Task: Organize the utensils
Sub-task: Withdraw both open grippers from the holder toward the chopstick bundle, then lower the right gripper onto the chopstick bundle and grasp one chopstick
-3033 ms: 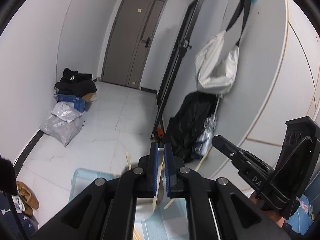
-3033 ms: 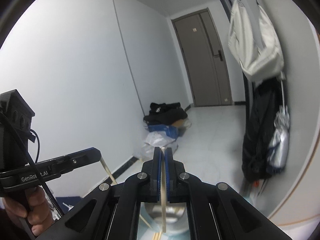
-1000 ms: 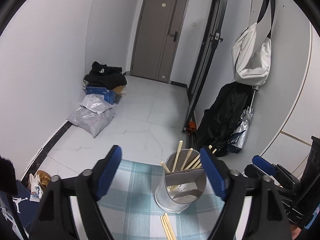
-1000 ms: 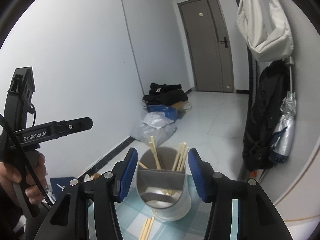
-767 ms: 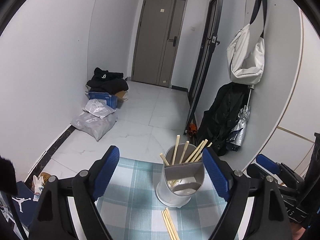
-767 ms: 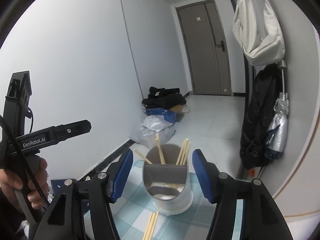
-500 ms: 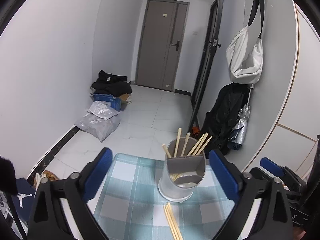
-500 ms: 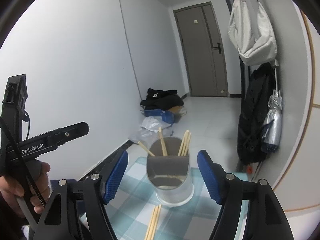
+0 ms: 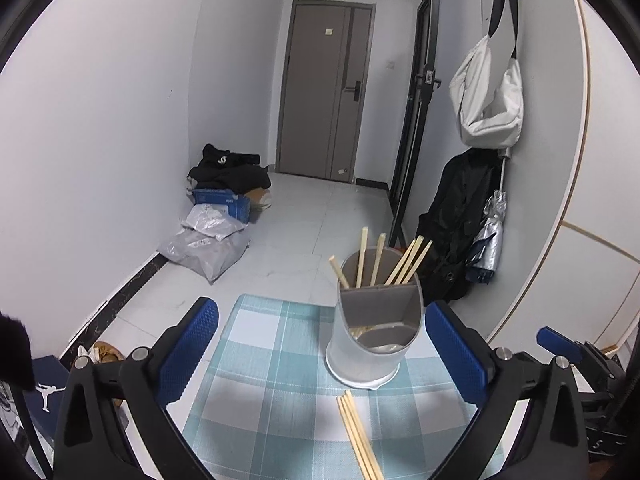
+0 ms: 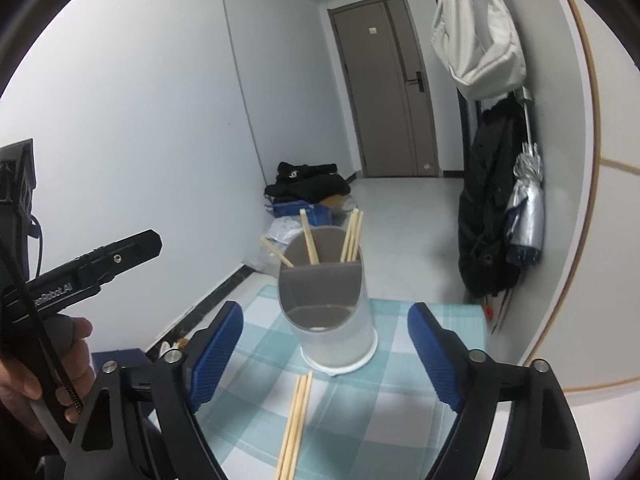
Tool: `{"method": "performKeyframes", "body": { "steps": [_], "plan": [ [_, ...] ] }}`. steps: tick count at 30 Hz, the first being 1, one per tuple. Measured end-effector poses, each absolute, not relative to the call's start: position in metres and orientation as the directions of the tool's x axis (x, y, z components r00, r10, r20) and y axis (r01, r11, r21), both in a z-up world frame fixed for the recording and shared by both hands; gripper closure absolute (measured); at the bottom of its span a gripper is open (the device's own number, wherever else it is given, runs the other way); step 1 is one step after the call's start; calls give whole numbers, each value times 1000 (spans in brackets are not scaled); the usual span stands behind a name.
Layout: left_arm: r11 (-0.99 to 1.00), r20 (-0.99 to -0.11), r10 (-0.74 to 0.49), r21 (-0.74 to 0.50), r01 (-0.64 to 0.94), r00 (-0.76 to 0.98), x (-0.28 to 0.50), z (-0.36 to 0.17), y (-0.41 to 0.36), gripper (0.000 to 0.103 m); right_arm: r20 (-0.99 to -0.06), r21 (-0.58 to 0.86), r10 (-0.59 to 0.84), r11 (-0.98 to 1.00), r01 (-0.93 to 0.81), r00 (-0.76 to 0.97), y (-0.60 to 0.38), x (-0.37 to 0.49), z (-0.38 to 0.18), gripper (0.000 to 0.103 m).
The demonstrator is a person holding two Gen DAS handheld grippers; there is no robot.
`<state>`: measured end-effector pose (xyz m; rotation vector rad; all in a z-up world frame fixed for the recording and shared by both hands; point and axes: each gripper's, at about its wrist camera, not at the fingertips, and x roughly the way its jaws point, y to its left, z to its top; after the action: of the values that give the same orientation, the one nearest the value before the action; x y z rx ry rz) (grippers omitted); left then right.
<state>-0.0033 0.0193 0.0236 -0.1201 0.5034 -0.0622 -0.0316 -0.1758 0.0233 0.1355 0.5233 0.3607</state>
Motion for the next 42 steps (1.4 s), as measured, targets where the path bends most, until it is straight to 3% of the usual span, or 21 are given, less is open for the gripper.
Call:
{"method": "performKeyframes", "body": {
  "steps": [6, 15, 27, 30, 35, 42],
  "plan": [
    [990, -505, -74, -139, 4, 860, -1, -4, 23, 1, -527, 203, 345, 938, -280, 777, -174, -26, -6, 15],
    [987, -612, -79, -158, -25, 787, 17, -46, 33, 1, -640, 157, 306, 950, -269, 705, -165, -9, -48, 15],
    [972, -706, -87, -213, -94, 702, 35, -71, 56, 1, -782, 140, 264, 957, -253, 564, -128, 29, -99, 16],
    [970, -719, -80, -216, -113, 690, 38, -74, 63, 1, -812, 96, 232, 959, -268, 536, -112, 37, -112, 21],
    [962, -741, -85, -235, -139, 666, 43, -81, 75, 1, -848, 52, 190, 959, -279, 495, -96, 48, -130, 43],
    [942, -759, -104, -283, -182, 643, 46, -87, 90, 1, -868, 39, 183, 952, -305, 461, -79, 53, -142, 54]
  ]
}}
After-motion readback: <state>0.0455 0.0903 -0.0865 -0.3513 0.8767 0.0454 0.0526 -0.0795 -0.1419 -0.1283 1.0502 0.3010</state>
